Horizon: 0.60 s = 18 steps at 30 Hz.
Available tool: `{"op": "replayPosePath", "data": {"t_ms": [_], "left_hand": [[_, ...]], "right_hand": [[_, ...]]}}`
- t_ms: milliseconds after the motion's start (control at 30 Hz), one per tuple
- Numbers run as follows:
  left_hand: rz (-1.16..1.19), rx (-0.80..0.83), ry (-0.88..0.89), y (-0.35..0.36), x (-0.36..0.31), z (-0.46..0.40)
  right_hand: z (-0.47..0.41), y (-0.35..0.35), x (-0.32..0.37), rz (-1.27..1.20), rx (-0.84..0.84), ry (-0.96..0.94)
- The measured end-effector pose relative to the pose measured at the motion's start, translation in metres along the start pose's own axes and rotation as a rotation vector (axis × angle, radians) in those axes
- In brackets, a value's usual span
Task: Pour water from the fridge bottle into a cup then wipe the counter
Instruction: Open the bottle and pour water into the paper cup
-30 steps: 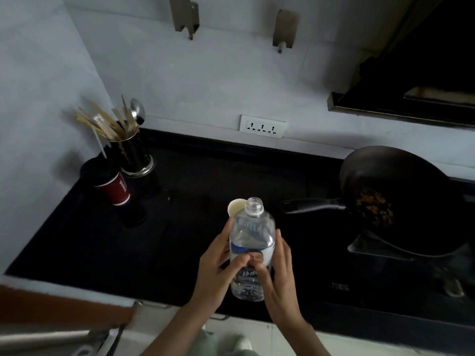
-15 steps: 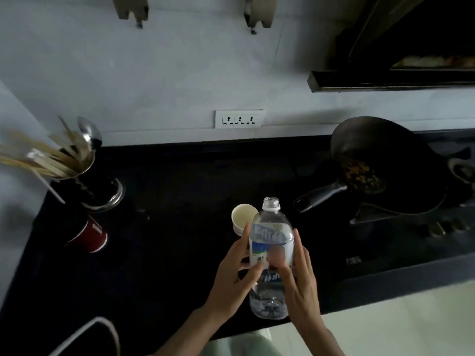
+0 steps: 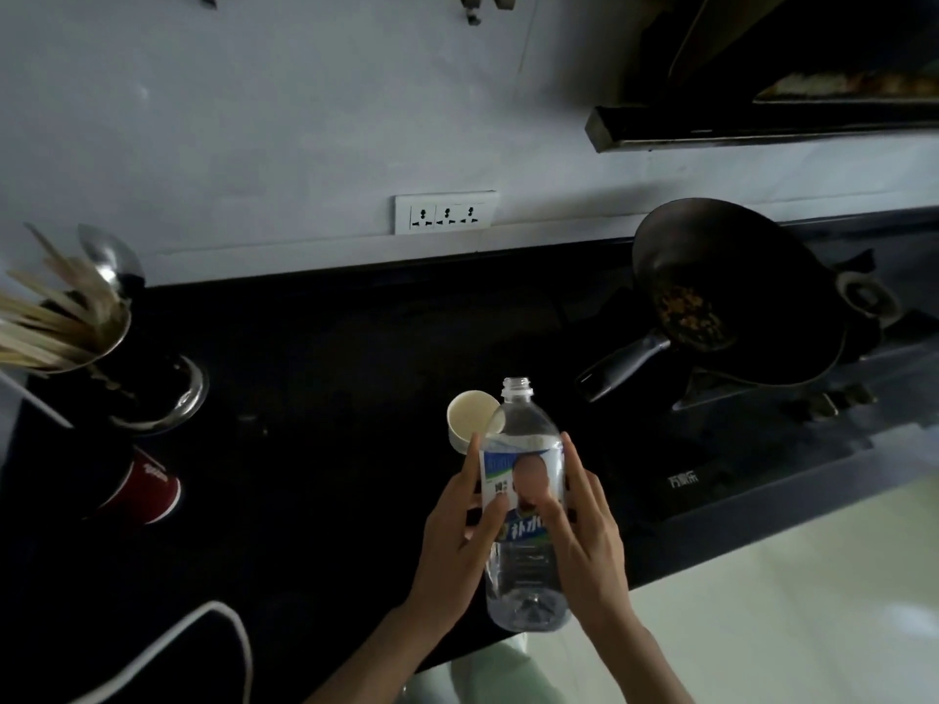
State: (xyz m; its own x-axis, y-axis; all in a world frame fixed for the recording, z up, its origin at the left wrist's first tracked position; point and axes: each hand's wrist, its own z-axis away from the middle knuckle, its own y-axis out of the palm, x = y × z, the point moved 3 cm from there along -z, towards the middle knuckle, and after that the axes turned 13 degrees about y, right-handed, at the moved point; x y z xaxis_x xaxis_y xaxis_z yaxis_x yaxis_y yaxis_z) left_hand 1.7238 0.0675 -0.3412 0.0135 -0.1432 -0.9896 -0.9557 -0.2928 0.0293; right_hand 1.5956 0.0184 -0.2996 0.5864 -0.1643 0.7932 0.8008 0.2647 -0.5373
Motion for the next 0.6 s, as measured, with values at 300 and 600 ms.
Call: {"op": "replayPosePath", "data": {"t_ms": [300,600], "left_hand": [[0.035,-0.033,-0.05,-0.002,0.007,0.006],[0.132,-0.082,-0.113,0.002,0.008,0.015]], "right_hand": [[-0.004,0.008,-0.003,0.149,0.031,0.053],[-0.005,0.007,-0.004,0.309,0.109,0.125]]}}
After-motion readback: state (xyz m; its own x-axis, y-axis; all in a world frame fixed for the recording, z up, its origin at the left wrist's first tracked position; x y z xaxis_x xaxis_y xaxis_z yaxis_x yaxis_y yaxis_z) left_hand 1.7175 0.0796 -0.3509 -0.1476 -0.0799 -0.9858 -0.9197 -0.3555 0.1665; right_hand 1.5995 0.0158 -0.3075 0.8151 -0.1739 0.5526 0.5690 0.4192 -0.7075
